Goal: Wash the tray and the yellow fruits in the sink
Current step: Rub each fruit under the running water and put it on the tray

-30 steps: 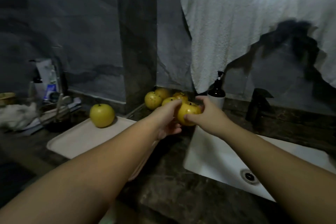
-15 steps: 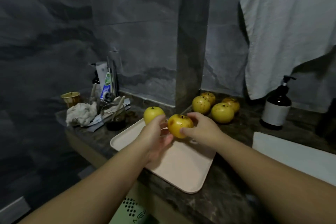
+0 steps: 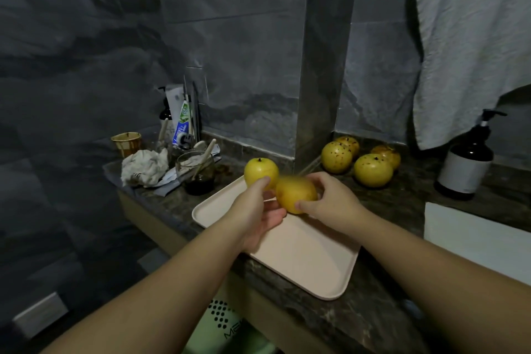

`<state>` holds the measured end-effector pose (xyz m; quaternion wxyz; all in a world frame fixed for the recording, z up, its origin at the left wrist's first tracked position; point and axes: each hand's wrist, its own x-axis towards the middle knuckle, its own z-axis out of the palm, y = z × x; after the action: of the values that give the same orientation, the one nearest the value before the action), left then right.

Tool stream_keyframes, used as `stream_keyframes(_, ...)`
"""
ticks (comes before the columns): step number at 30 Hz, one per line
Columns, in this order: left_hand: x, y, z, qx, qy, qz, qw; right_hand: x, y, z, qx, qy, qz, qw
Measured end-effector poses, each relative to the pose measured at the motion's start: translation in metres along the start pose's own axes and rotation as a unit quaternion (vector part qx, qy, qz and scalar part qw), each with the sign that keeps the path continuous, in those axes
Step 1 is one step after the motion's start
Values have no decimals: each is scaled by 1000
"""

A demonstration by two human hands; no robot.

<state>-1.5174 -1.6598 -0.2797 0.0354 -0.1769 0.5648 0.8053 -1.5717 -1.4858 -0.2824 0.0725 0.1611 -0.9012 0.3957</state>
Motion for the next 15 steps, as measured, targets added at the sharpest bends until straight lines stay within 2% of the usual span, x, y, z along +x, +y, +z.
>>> stream_keyframes(9,-3,0,6,56,7,12,998,-9,1,-8,-15,-18,-13,1000)
stream_keyframes(15,-14,19,21,140,58,102,983,-10,1,-35,-3,-26,-8,1000)
